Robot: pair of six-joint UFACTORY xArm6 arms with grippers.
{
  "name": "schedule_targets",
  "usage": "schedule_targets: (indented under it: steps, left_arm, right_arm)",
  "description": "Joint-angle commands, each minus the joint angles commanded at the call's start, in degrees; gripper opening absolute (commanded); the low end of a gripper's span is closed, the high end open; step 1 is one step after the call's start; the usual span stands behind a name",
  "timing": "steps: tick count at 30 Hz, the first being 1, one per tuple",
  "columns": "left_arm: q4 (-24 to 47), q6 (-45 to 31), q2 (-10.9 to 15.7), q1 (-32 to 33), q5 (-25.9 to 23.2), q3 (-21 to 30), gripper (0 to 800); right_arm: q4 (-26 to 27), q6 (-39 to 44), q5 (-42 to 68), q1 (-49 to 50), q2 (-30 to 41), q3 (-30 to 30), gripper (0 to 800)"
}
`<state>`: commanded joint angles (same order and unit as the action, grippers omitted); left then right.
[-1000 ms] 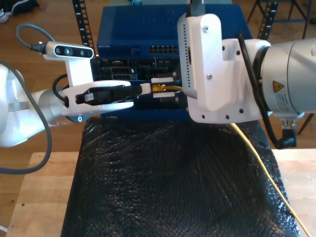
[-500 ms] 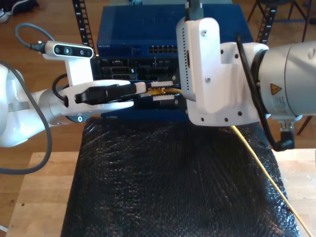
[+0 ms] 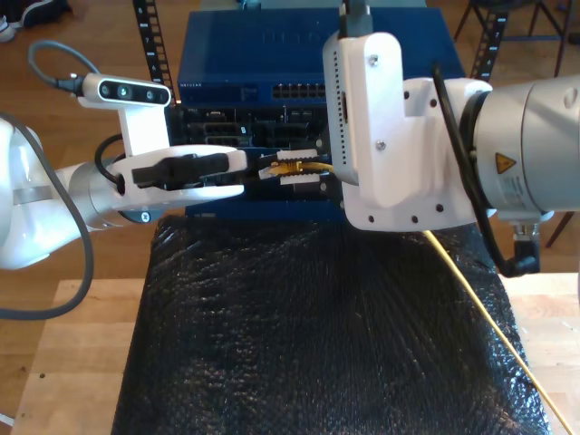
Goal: Grab the cable and plug it in
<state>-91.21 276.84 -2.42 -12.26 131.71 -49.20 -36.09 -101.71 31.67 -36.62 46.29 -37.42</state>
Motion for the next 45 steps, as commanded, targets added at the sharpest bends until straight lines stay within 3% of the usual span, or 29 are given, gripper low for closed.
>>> schedule_targets:
  steps: [4,10,24,35,45]
  left_arm:
    - [0.1,-0.3,0.2,-1.5,-0.5,-0.5,799]
    - [0.9,-0.6,1.3,-5.6,-6.1,-2.6,799]
    - [15.5,-4.0,4.4,-12.4,-15.0,-11.3,799]
    - [30.3,-8.0,5.2,-18.0,-16.5,-15.3,799]
    - [49.0,-16.8,12.5,-18.5,-24.4,-15.0,799]
  right_arm:
    - [0.1,1.1,0.0,0.4,-0.4,-0.4,2]
    - [0.1,1.8,0.0,1.8,-2.0,-1.5,2]
    - [0.2,5.3,0.1,10.6,-6.4,-3.1,2]
    - [0.6,5.5,0.1,15.6,-8.2,-4.4,1]
    - [2.1,5.7,0.1,20.4,-12.7,-4.1,0]
